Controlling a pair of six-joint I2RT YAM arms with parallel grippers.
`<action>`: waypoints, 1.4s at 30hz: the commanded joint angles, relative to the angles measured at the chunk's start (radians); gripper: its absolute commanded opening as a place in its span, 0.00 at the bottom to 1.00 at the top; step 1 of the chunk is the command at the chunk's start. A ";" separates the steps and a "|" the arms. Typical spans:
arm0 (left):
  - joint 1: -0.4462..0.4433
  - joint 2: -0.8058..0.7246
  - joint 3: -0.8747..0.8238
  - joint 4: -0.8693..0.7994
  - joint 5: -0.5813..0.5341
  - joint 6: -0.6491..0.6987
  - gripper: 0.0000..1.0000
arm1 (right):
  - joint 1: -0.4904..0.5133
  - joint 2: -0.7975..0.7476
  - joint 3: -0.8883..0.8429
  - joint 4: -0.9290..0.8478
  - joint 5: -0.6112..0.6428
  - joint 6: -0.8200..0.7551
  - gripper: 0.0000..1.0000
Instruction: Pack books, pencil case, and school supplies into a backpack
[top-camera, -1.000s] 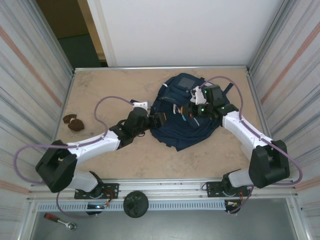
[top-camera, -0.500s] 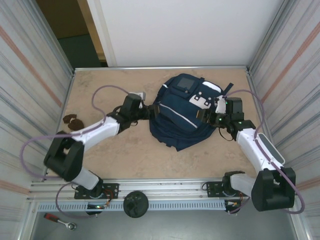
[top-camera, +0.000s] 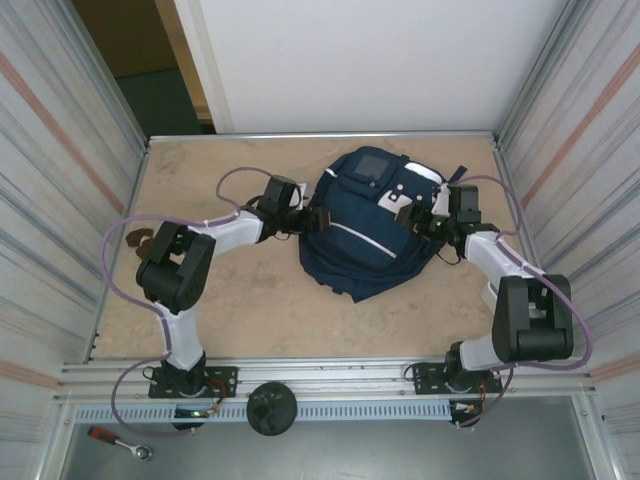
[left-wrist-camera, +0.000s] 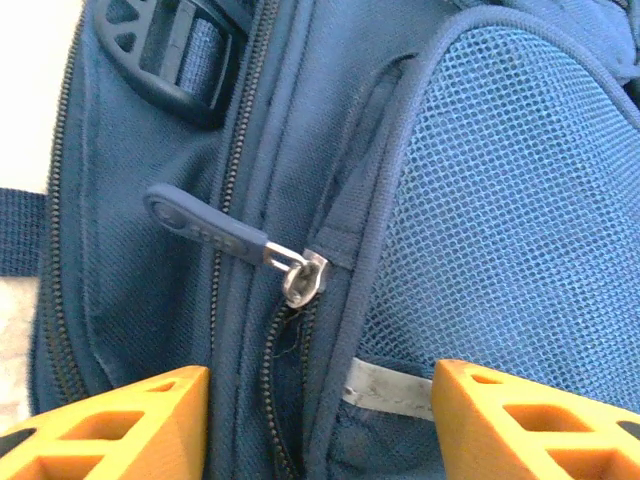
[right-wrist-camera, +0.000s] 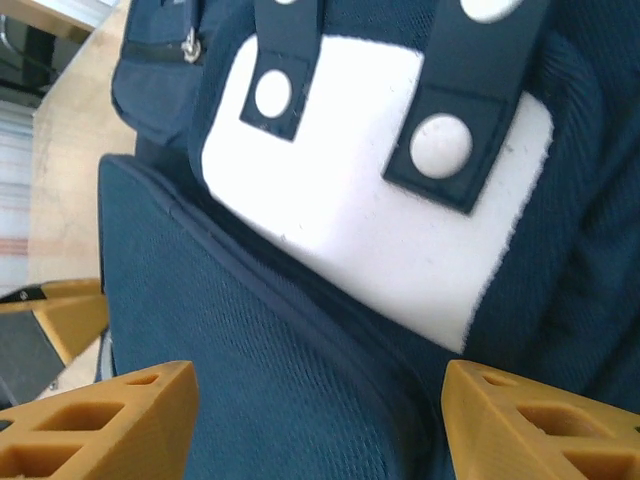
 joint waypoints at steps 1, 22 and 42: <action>-0.041 -0.058 -0.090 0.034 0.068 -0.017 0.57 | 0.010 0.070 0.063 0.034 -0.032 0.014 0.62; -0.456 -0.183 -0.126 -0.006 -0.097 0.012 0.67 | 0.217 0.558 0.724 -0.225 -0.029 -0.092 0.57; -0.474 -0.566 -0.351 0.126 -0.628 1.278 0.76 | 0.133 -0.035 0.170 -0.183 0.137 -0.137 0.67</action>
